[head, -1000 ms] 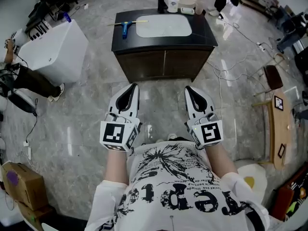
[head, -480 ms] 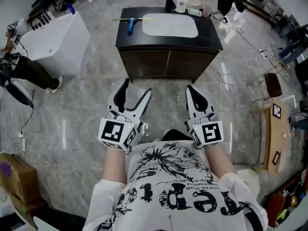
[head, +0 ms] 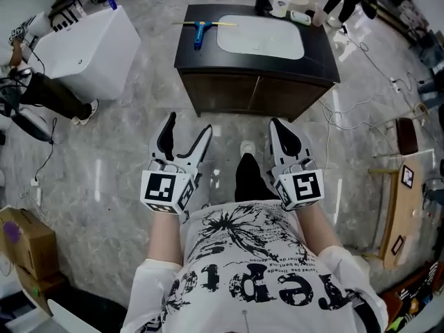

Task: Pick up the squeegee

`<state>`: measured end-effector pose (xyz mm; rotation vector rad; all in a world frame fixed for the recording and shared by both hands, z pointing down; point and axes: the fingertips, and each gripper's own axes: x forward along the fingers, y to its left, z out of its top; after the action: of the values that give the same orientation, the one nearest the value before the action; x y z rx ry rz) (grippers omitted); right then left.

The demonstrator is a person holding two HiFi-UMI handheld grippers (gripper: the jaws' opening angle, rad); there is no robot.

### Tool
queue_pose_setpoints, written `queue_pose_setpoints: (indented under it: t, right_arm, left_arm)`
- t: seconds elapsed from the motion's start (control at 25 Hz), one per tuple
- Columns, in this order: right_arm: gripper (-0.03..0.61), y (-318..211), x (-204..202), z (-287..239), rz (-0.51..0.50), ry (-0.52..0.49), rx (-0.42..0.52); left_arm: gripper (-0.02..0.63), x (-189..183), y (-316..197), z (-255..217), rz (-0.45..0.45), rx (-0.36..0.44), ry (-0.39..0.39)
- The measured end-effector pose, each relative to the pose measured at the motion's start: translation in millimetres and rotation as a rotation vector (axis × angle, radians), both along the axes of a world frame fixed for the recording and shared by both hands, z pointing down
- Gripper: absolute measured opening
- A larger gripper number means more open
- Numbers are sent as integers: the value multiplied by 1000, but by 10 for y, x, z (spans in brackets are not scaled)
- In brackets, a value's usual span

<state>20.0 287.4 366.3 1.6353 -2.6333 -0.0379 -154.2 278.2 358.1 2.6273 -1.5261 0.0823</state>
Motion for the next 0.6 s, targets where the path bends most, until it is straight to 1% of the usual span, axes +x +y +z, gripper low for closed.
queue_pose_setpoints:
  t: [0.08, 0.24, 0.44, 0.6]
  right_arm:
    - [15, -338, 2, -10, -26, 7, 8]
    - [15, -1180, 127, 25, -56, -10, -15]
    - [15, -2322, 329, -44, -114, 0, -20]
    - [15, -3186, 535, -115, -144, 11, -13]
  left_arm:
    - [347, 4, -302, -1, -23, -8, -5]
    - [347, 116, -1017, -5, -62, -18, -32]
    - [347, 303, -2120, -34, -122, -38, -35]
    - [347, 519, -2972, -19, -149, -46, -41]
